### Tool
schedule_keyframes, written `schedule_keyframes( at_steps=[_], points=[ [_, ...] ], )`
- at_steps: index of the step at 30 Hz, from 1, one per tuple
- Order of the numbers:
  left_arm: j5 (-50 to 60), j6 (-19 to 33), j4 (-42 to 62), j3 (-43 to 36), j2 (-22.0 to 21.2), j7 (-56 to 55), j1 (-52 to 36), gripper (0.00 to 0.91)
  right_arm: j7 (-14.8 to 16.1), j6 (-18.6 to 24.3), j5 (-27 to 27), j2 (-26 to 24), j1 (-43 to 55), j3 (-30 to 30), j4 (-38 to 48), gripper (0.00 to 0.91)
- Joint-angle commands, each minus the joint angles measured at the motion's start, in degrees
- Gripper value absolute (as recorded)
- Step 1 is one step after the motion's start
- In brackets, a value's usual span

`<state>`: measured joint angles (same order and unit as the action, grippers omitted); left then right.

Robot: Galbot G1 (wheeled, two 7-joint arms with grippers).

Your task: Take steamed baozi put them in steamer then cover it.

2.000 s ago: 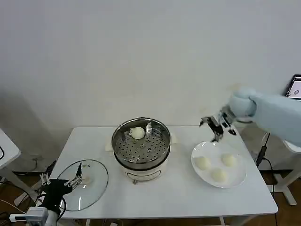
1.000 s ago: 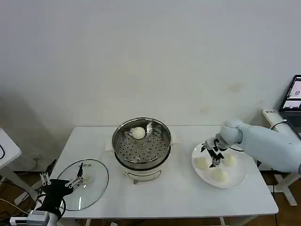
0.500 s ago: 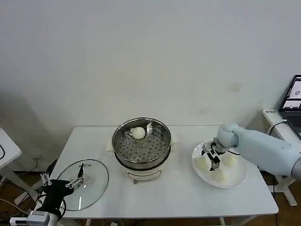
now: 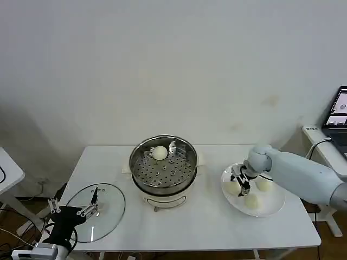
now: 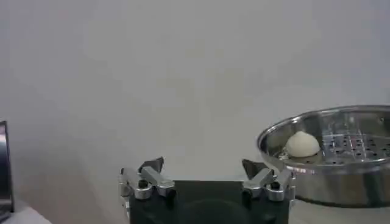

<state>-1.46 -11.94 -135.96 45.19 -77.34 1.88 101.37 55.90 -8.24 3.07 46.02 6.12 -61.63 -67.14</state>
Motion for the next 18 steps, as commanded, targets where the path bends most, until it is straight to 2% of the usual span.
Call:
schedule_keyframes(
  at_steps=[1, 6, 11, 18],
  points=[
    [-0.1, 0.1, 0.1, 0.0, 0.0, -0.1, 0.1, 0.907, 0.0, -0.4, 0.0, -0.2, 0.0, 0.5, -0.1, 0.595],
    [-0.5, 0.1, -0.4, -0.2, -0.2, 0.0, 0.3, 0.907, 0.0, -0.4, 0.4, -0.4, 0.4, 0.7, -0.1, 0.544],
    [-0.5, -0.1, -0.8, -0.4, -0.1, 0.0, 0.4, 0.907, 1.1, 0.0, 0.1, -0.9, 3.8, 0.0, -1.4, 0.544],
    [-0.1, -0.2, 0.1, -1.3, 0.7, 0.1, -0.3, 0.907, 2.0, -0.1, -4.8, -1.5, 13.9, -3.6, -3.4, 0.554]
  ],
)
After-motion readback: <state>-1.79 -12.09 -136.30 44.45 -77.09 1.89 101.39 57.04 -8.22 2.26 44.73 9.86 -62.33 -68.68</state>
